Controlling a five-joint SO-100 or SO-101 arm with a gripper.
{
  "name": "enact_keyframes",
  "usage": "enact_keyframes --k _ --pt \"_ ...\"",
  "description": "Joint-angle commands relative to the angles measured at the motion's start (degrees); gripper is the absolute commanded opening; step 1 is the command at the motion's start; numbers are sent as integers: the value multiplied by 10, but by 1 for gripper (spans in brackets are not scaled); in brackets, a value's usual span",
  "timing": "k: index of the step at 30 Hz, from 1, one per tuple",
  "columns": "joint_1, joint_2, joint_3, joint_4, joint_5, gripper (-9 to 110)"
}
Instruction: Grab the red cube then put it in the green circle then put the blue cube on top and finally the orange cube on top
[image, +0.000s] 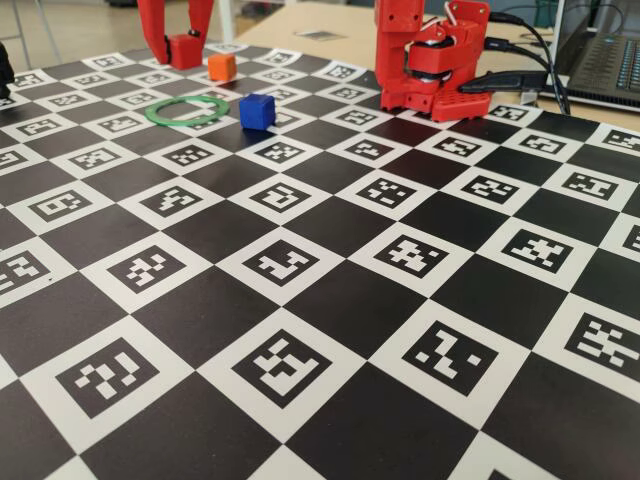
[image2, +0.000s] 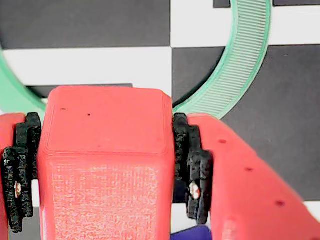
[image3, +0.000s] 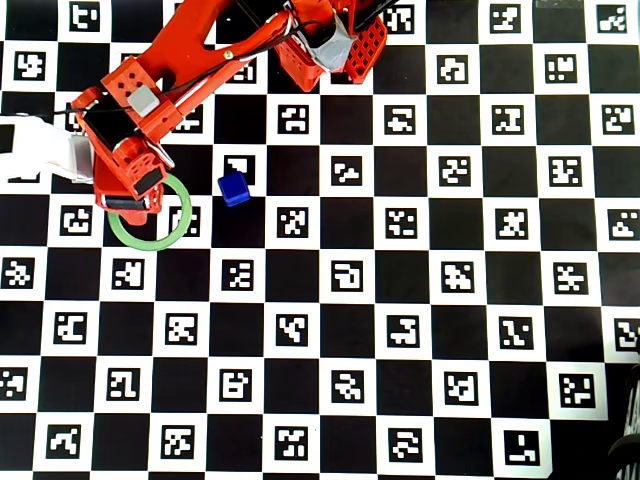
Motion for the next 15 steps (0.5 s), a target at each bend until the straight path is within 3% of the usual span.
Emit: enact_keyframes --k 1,15 --pt "6 21 7 -33 -7 1" --pt "13 2 35 -83 -23 1"
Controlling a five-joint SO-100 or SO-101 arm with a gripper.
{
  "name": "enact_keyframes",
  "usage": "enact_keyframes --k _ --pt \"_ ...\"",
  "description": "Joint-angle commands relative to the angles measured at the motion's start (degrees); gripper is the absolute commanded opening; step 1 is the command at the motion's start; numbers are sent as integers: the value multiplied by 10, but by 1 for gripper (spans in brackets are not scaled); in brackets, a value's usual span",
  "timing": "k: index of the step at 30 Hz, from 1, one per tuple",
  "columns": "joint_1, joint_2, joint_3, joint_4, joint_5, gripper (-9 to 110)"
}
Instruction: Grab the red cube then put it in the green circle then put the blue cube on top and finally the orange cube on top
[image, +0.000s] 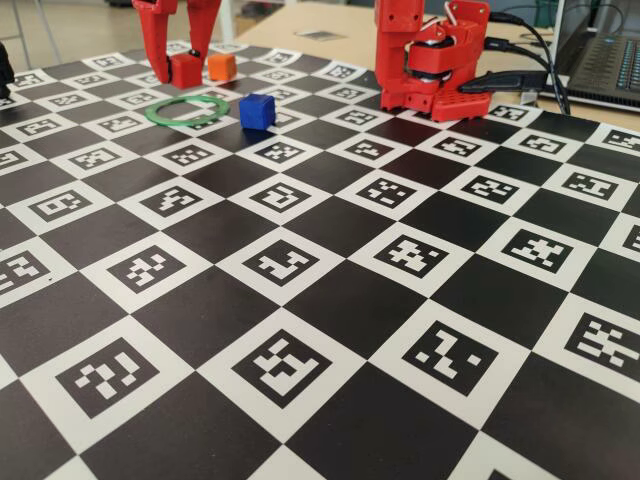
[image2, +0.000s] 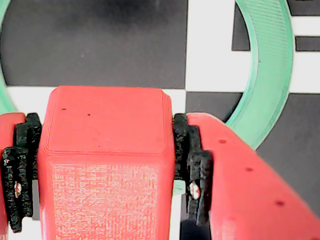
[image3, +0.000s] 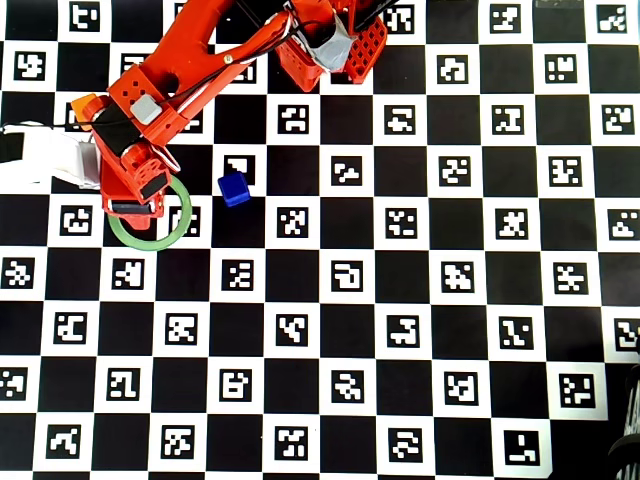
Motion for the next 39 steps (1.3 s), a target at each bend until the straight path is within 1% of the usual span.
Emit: enact_keyframes --k 1,39 --pt "12 12 -8 -7 -7 1" --pt "17 -4 21 -56 -9 1"
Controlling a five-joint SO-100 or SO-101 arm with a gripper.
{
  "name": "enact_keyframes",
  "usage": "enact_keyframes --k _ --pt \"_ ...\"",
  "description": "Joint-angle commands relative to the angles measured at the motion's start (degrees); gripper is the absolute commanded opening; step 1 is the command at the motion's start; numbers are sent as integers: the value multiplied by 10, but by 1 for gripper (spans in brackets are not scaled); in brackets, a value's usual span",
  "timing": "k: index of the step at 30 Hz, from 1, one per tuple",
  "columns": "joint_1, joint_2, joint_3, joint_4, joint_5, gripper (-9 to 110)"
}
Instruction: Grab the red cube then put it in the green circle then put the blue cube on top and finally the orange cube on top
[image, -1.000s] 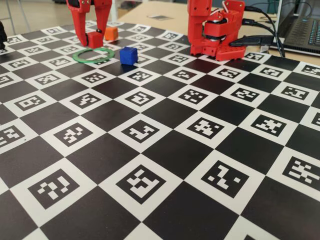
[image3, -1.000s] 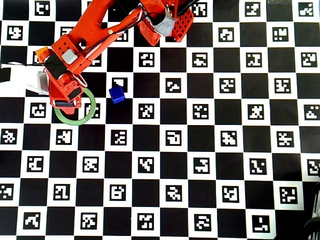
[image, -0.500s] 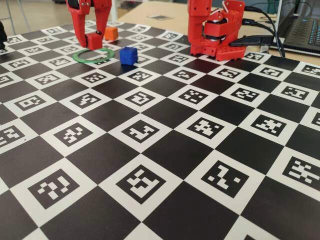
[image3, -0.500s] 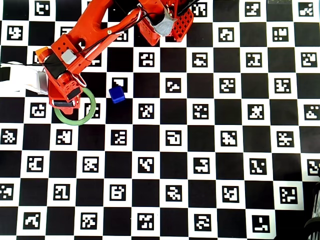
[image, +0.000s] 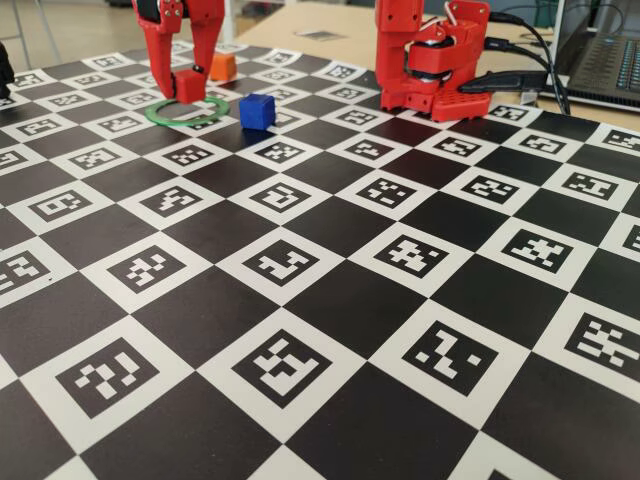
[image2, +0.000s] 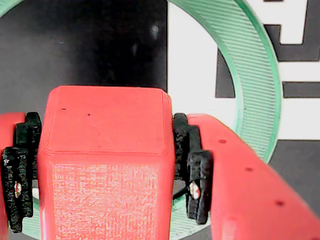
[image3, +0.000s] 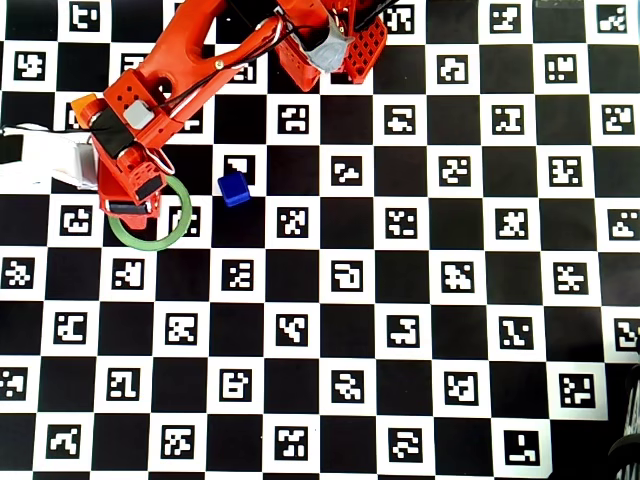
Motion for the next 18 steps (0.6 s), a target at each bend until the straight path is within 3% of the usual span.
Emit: enact_keyframes --k 1,18 --pt "4 15 -4 -10 0 1" --pt "0 12 13 -33 4 1"
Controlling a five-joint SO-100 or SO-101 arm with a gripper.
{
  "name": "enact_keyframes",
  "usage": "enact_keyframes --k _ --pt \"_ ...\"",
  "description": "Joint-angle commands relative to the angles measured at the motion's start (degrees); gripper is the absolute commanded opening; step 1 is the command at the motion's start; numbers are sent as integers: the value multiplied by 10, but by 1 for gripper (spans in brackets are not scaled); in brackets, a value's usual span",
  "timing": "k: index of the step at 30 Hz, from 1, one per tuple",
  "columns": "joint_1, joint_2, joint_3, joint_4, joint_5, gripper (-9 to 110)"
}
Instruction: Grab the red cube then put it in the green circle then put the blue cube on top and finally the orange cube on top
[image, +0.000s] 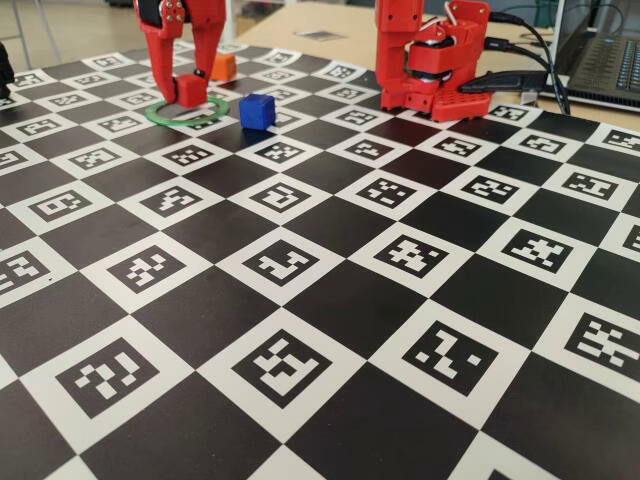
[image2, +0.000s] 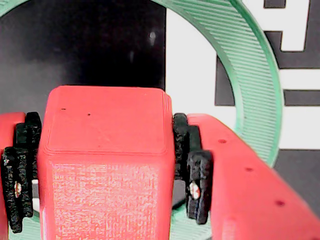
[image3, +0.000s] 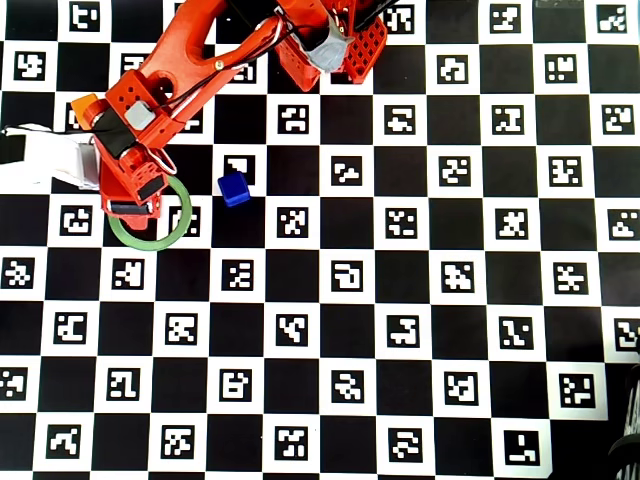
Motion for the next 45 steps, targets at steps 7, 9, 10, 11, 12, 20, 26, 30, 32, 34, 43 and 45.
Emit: enact_keyframes --k 7,9,10,11,12,20,26,30,32,34,43,45 --pt "0 7 1 -21 5 1" --pt "0 7 5 -25 4 1" --pt "-1 7 5 -25 4 1" --pt "-1 7 5 -25 4 1" --pt "-1 7 5 -26 4 1" --pt "-2 9 7 -33 11 1" --pt "0 11 8 -44 33 9" --pt "1 15 14 -49 29 11" --pt "3 16 16 -50 21 12" --pt "3 17 19 -49 11 12" --pt "3 20 27 -48 -10 18" --pt "3 22 28 -49 -11 20"
